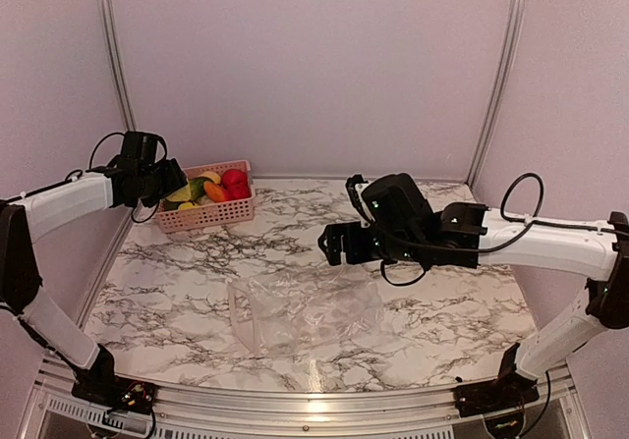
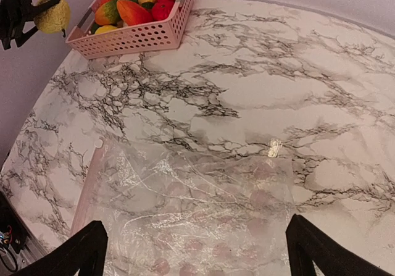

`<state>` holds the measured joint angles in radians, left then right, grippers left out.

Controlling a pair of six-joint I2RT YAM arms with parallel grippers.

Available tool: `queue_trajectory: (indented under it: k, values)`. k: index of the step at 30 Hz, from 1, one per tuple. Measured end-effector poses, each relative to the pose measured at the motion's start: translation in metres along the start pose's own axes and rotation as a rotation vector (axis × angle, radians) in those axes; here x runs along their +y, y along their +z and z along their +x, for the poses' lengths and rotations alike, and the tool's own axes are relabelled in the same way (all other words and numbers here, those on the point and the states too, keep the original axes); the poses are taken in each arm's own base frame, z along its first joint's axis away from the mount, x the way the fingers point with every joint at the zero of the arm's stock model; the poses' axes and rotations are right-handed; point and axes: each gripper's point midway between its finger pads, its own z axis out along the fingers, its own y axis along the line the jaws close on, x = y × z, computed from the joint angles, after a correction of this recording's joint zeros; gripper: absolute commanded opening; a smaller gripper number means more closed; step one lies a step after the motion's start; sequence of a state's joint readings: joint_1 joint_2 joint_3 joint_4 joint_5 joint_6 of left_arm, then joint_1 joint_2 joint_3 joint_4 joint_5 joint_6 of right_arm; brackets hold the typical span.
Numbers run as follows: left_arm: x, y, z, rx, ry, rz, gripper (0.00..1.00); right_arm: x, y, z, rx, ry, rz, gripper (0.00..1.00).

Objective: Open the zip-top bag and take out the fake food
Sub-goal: Place the fake fruit in the bin.

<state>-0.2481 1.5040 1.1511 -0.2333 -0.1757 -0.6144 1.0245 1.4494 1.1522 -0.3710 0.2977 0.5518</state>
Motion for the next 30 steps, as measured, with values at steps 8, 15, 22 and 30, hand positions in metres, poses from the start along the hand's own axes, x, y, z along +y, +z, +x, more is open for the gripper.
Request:
queue_trajectory:
  k: [8, 15, 22, 30]
  values:
    - [0.058, 0.045, -0.01, 0.022, -0.024, -0.142, 0.55, -0.01, -0.014, 0.002, -0.018, 0.02, 0.017, 0.99]
    - [0.071, 0.073, -0.041, -0.008, 0.028, -0.211, 0.55, -0.015, -0.018, 0.007, -0.018, 0.028, 0.028, 0.99]
    - [0.079, 0.093, -0.053, -0.014, 0.123, -0.295, 0.56, -0.017, -0.02, 0.007, -0.019, 0.027, 0.04, 0.99]
    - [0.103, 0.106, -0.032, 0.059, 0.224, -0.39, 0.57, -0.018, -0.02, 0.007, -0.019, 0.033, 0.045, 0.99]
